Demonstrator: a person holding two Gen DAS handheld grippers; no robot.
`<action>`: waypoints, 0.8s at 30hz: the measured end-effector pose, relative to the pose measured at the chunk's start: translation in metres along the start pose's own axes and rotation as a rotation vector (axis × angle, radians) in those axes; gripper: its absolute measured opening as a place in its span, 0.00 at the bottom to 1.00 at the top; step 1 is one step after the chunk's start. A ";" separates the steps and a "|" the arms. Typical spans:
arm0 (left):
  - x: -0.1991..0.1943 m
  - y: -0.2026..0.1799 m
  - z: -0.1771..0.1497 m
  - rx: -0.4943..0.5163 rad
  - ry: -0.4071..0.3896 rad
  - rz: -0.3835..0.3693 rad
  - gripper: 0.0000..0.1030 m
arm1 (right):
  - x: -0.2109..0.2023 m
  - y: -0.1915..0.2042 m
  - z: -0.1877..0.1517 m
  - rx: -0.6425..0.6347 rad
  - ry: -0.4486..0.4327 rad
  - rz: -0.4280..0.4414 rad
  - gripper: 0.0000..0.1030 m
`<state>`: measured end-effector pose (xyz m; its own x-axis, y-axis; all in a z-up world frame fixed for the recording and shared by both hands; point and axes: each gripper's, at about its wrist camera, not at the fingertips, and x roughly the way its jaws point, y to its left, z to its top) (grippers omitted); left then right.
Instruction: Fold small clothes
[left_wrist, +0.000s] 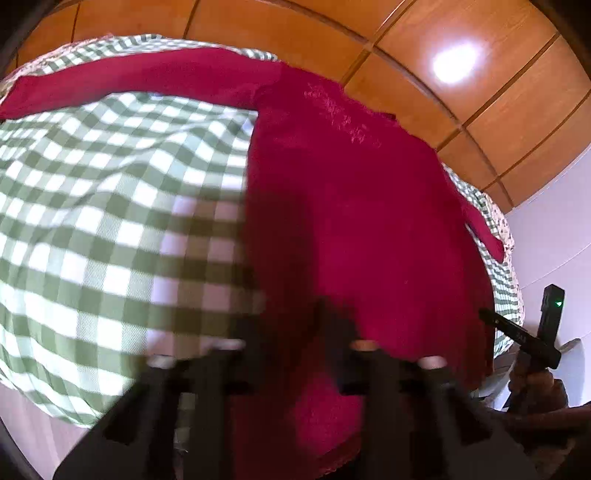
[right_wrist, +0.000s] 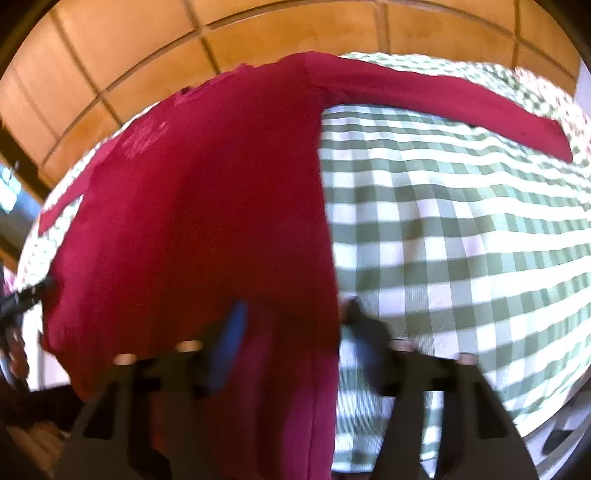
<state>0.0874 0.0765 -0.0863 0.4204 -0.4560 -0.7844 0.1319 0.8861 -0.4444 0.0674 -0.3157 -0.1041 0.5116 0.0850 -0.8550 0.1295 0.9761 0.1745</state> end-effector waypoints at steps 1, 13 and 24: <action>-0.002 -0.001 -0.001 -0.002 -0.012 0.007 0.11 | -0.001 0.000 0.001 -0.003 0.003 -0.002 0.06; -0.007 0.000 -0.006 -0.018 0.027 0.067 0.28 | -0.011 -0.030 -0.006 -0.008 0.034 -0.034 0.10; -0.005 -0.039 0.043 0.088 -0.102 0.145 0.40 | -0.021 -0.158 0.061 0.493 -0.188 -0.025 0.47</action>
<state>0.1192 0.0480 -0.0469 0.5288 -0.3160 -0.7877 0.1397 0.9479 -0.2865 0.0880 -0.4841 -0.0841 0.6405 -0.0186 -0.7677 0.5045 0.7639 0.4024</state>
